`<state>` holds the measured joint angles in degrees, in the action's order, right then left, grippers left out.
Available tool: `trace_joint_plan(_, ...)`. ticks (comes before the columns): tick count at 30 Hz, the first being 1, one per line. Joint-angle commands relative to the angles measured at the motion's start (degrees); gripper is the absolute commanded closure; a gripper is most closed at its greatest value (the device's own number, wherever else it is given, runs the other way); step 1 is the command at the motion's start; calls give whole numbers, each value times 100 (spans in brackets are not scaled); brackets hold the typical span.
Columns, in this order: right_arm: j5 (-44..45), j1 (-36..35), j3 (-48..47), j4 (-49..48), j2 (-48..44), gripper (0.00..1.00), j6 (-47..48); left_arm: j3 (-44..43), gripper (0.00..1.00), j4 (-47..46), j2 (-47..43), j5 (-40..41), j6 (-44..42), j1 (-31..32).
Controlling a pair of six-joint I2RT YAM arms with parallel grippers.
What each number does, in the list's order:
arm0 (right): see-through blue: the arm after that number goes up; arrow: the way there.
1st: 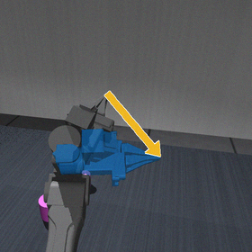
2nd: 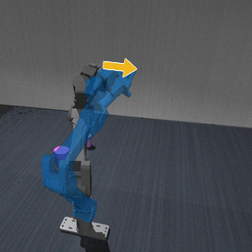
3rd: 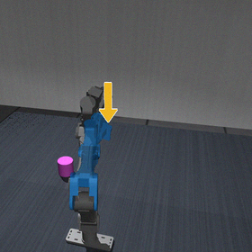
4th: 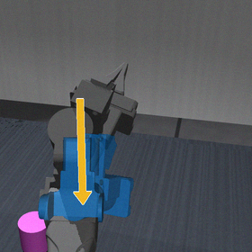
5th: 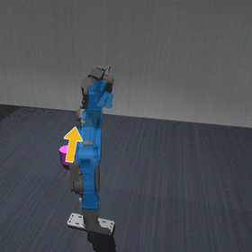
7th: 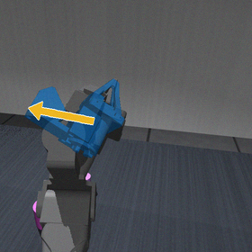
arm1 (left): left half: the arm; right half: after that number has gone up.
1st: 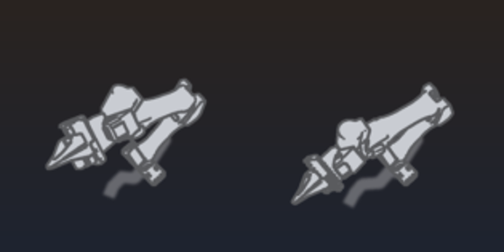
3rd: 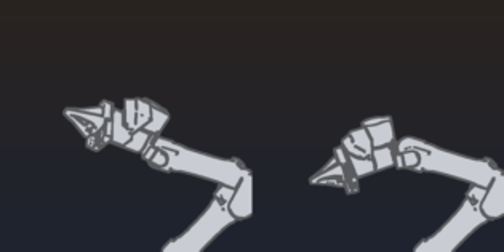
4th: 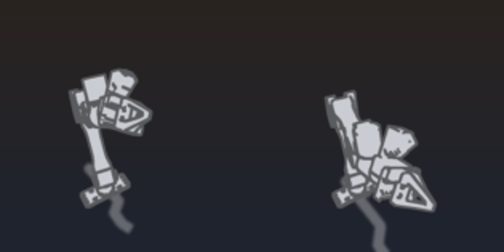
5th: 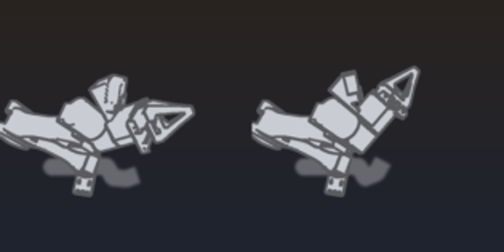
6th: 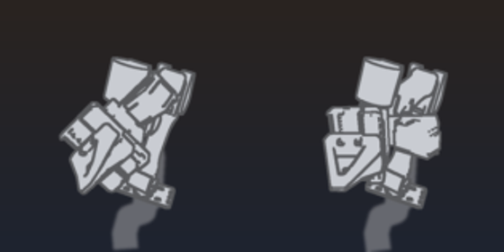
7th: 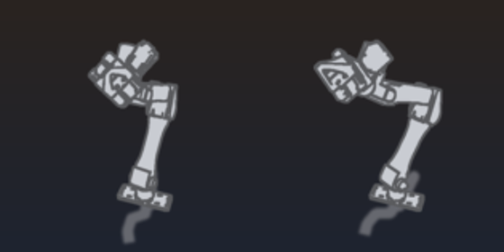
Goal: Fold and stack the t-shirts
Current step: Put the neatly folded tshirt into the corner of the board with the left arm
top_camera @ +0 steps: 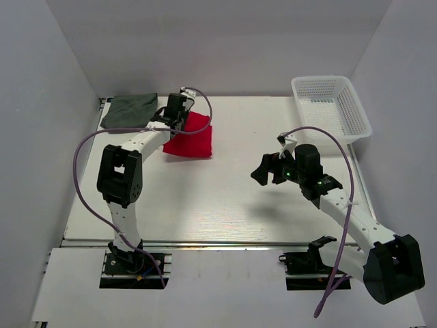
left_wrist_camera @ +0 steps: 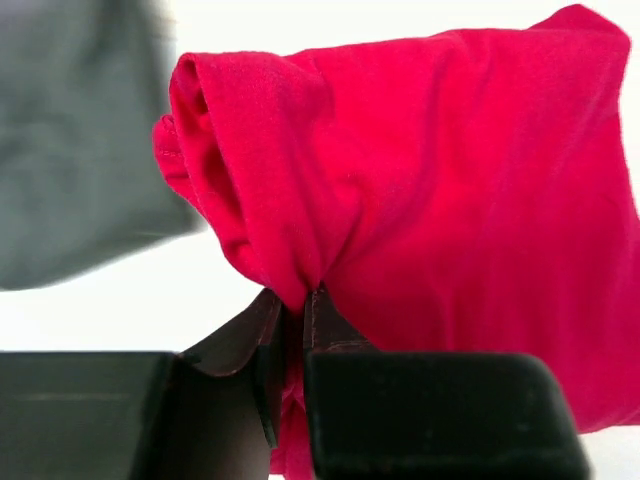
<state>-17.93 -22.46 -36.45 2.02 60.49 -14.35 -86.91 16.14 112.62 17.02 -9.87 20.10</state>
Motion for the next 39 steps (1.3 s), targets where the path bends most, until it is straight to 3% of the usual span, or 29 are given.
trace_joint_plan(1,194,31,-432,237,68,10,125,-326,100,-303,-258,802,-909,-243)
trace_joint_plan(15,326,31,-706,282,543,10,-112,-1223,100,-945,102,892,-2115,-1200)
trace_joint_plan(33,159,22,-1075,44,1166,10,-226,-2926,100,-868,1394,426,-1879,-2088)
trace_joint_plan(39,88,13,-1286,18,1491,10,-235,-3340,100,-1017,1964,821,-1667,-2352)
